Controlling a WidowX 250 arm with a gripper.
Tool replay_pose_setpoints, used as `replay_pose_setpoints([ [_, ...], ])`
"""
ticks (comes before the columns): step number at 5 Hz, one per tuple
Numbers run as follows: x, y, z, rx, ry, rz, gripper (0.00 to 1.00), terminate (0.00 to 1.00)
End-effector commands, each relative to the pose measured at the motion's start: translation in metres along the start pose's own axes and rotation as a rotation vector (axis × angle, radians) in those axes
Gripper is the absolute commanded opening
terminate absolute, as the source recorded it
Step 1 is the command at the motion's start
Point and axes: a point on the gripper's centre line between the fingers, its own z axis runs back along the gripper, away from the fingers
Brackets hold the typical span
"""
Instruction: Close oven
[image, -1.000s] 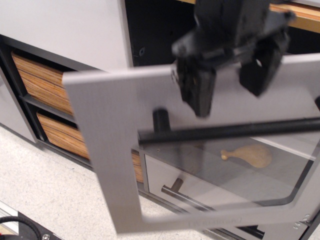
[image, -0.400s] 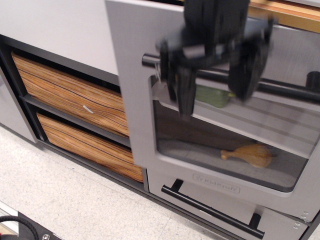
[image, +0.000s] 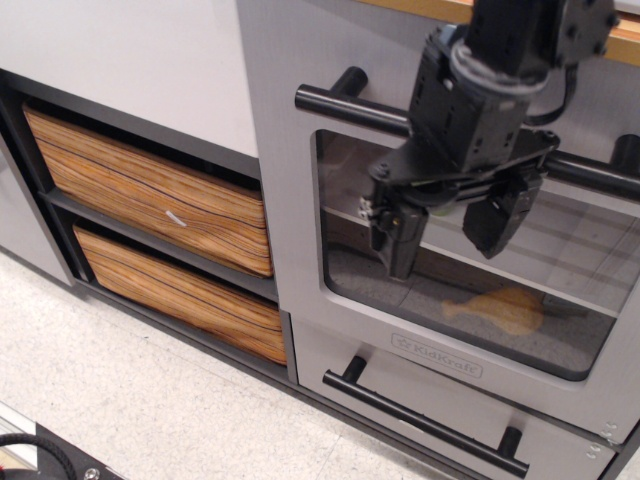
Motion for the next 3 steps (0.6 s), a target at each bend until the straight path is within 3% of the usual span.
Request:
replay_pose_setpoints([
  [1, 0.0172, -0.0043, 0.0164, -0.063, -0.019, 0.028, 1.0, 0.0],
  [2, 0.0172, -0.0043, 0.0164, -0.063, -0.019, 0.028, 1.0, 0.0],
  [3, 0.0172, -0.0043, 0.0164, -0.063, -0.019, 0.028, 1.0, 1.0],
])
